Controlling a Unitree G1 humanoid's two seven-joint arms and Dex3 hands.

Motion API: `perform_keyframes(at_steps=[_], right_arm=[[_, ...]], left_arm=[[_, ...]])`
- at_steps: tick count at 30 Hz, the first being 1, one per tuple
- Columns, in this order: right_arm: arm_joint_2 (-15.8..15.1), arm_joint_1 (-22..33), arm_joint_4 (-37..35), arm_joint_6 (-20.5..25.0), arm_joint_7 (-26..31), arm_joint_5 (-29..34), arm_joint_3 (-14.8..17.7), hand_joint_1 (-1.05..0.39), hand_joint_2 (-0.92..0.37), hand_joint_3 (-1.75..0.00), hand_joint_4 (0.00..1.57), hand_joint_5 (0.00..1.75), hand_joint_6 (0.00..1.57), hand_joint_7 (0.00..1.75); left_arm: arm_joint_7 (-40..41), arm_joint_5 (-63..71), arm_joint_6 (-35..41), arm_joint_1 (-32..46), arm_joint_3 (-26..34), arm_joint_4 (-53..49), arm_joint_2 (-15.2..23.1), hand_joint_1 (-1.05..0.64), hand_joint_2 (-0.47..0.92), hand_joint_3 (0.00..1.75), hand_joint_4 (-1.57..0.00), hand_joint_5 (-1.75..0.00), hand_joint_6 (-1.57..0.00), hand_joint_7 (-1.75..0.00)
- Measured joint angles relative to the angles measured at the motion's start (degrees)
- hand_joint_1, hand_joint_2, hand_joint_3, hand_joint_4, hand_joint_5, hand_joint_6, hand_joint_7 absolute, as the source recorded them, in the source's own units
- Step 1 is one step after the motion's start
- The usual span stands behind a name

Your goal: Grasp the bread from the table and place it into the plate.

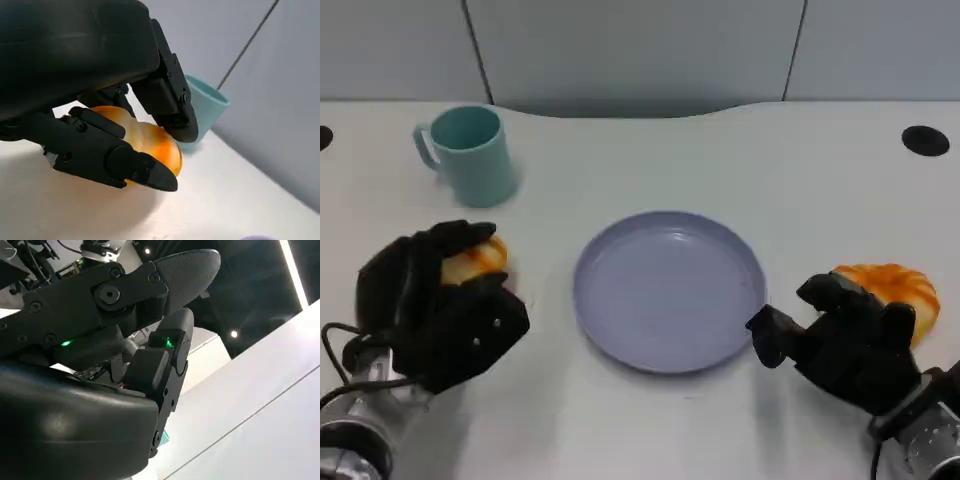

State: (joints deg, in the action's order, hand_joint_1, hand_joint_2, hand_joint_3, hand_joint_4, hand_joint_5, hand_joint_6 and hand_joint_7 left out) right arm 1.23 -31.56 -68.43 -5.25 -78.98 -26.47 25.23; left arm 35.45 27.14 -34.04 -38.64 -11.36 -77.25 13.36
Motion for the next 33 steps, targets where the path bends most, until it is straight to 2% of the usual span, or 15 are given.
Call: perform_keyframes(at_steps=[2, 6, 10, 13, 15, 18, 19, 21, 24, 28, 29, 30, 31, 33], right_arm=[[0.0, 0.0, 0.0, -0.1, 0.1, 0.0, -0.1, -0.48, -0.92, -0.05, 0.74, 1.33, 1.16, 0.01], [-0.1, -0.7, 0.0, -1.1, 0.9, 0.8, -0.9, -0.48, -0.92, -0.03, 0.73, 1.36, 1.16, 0.01], [0.0, -1.6, 0.0, -1.4, 1.7, 0.8, -1.1, -0.49, -0.91, -0.01, 0.72, 1.36, 1.16, 0.01], [0.0, -1.6, -0.1, -2.6, 2.5, 0.9, -1.3, -0.47, -0.91, -0.01, 0.71, 1.36, 1.16, 0.0], [0.2, -1.6, -0.1, -4.3, 3.0, 0.9, -1.2, -0.47, -0.92, -0.04, 0.7, 1.36, 1.13, 0.0], [0.4, -1.9, -0.8, -5.7, 2.9, 1.0, -1.4, -0.49, -0.92, -0.04, 0.74, 1.22, 1.13, 0.01], [0.4, -2.0, -0.9, -6.2, 2.9, 1.2, -1.6, -0.49, -0.92, -0.04, 0.75, 1.21, 1.13, 0.01], [0.4, -2.1, -1.0, -6.8, 2.9, 1.4, -1.8, -0.49, -0.92, -0.04, 0.76, 1.2, 1.13, 0.01], [0.6, -2.3, -1.1, -7.5, 2.3, 1.2, -1.7, -0.47, -0.92, -0.04, 0.79, 1.21, 1.12, 0.01], [1.3, -3.0, -1.8, -7.0, -0.5, 0.7, -1.5, -0.5, -0.92, -0.04, 0.78, 1.28, 1.16, 0.03], [1.5, -3.2, -1.8, -7.0, -0.9, 0.7, -1.5, -0.52, -0.92, -0.03, 0.76, 1.35, 1.18, 0.03], [1.6, -3.3, -1.8, -7.0, -0.9, 0.7, -1.5, -0.53, -0.92, -0.02, 0.75, 1.38, 1.19, 0.03], [1.7, -3.3, -1.8, -7.0, -0.9, 0.7, -1.4, -0.53, -0.92, -0.02, 0.75, 1.37, 1.19, 0.03], [2.1, -3.3, -1.4, -7.0, -0.6, 0.6, -1.4, -0.53, -0.91, -0.01, 0.79, 1.32, 1.2, 0.02]], left_arm=[[0.1, -0.1, -0.7, -0.2, 0.2, 0.1, -0.1, -0.18, 0.85, 0.0, -0.86, -0.66, -1.07, -0.04], [3.7, -0.4, -7.4, -2.3, 1.2, 1.6, -1.2, -0.17, 0.83, 0.0, -0.92, -0.55, -1.09, -0.02], [6.5, 0.0, -11.7, -5.5, 1.1, 3.1, -2.1, -0.18, 0.82, 0.0, -1.07, -0.26, -1.12, -0.01], [7.1, -0.1, -13.8, -6.2, 1.1, 3.4, -4.2, -0.18, 0.82, 0.01, -1.12, -0.17, -1.13, 0.0], [6.7, -0.8, -15.3, -6.2, 1.5, 3.5, -6.3, -0.19, 0.83, 0.01, -1.14, -0.15, -1.13, 0.0], [5.6, -1.5, -16.0, -6.8, 1.6, 3.5, -8.7, -0.21, 0.83, 0.0, -1.17, -0.15, -1.14, -0.01], [5.3, -1.5, -16.0, -7.4, 1.6, 3.5, -9.3, -0.23, 0.83, 0.0, -1.25, -0.24, -1.14, -0.01], [4.9, -1.4, -16.0, -8.6, 1.0, 3.5, -10.1, -0.23, 0.84, 0.0, -1.23, -0.3, -1.14, 0.0], [3.9, 0.0, -15.7, -10.1, -0.8, 3.4, -11.8, -0.22, 0.82, 0.0, -1.2, -0.28, -1.14, 0.0], [2.4, 0.9, -14.4, -10.2, -3.1, 2.6, -15.2, -0.23, 0.82, 0.0, -1.24, -0.29, -1.15, -0.01], [2.2, 1.1, -14.3, -10.1, -3.5, 2.4, -15.9, -0.23, 0.82, 0.0, -1.23, -0.39, -1.15, 0.0], [1.9, 1.2, -14.1, -10.1, -3.9, 2.4, -16.3, -0.23, 0.82, 0.0, -1.17, -0.56, -1.16, 0.0], [1.7, 1.5, -13.9, -10.1, -4.3, 2.3, -16.8, -0.23, 0.81, 0.0, -1.09, -0.86, -1.16, 0.0], [1.6, 2.5, -13.6, -9.8, -5.4, 2.2, -17.3, -0.23, 0.81, 0.0, -0.96, -1.24, -1.15, 0.0]])
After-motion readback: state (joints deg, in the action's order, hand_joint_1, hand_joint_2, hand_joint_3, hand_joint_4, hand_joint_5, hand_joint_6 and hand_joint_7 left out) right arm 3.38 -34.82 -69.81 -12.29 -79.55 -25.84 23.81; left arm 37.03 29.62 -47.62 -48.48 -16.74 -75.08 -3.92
